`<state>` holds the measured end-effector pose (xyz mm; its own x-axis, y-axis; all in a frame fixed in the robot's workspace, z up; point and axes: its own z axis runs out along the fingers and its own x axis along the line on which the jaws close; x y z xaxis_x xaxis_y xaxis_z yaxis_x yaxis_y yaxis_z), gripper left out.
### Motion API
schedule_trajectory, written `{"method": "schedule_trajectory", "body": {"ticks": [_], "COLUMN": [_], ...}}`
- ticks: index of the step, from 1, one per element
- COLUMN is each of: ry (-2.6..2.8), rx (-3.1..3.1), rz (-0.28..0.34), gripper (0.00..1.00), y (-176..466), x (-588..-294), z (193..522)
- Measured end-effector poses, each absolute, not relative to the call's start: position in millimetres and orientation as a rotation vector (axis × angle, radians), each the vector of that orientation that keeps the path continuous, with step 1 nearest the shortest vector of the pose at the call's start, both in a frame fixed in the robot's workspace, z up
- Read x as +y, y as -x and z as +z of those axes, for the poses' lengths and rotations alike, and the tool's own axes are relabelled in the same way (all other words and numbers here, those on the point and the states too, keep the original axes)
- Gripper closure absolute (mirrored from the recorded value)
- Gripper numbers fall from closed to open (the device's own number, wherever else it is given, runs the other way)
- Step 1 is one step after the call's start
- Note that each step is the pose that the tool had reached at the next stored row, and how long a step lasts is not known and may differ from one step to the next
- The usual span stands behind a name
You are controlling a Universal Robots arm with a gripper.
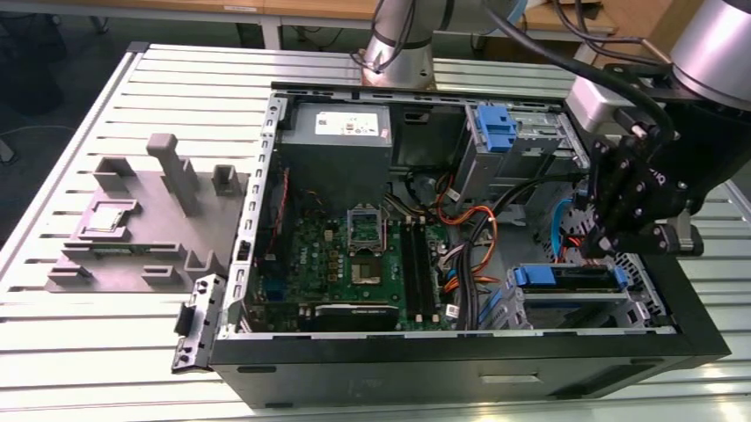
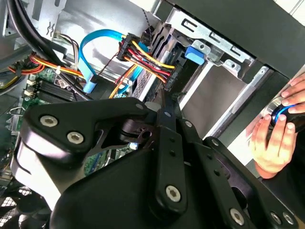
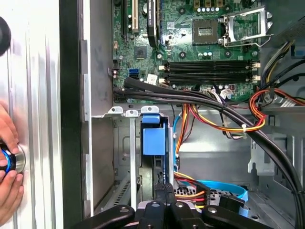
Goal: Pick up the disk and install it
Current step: 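Insert the second disk wire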
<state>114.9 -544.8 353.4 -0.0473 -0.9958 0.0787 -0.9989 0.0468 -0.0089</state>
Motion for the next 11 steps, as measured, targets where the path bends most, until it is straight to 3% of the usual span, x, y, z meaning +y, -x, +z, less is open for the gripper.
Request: {"method": "schedule_trajectory", "body": {"ticks": [11], "ry": [-2.137], "rx": [-2.240], "rz": [0.084], "gripper": [0.90], "y": [-108.9], "x": [-542.0], "z": [358.7]}}
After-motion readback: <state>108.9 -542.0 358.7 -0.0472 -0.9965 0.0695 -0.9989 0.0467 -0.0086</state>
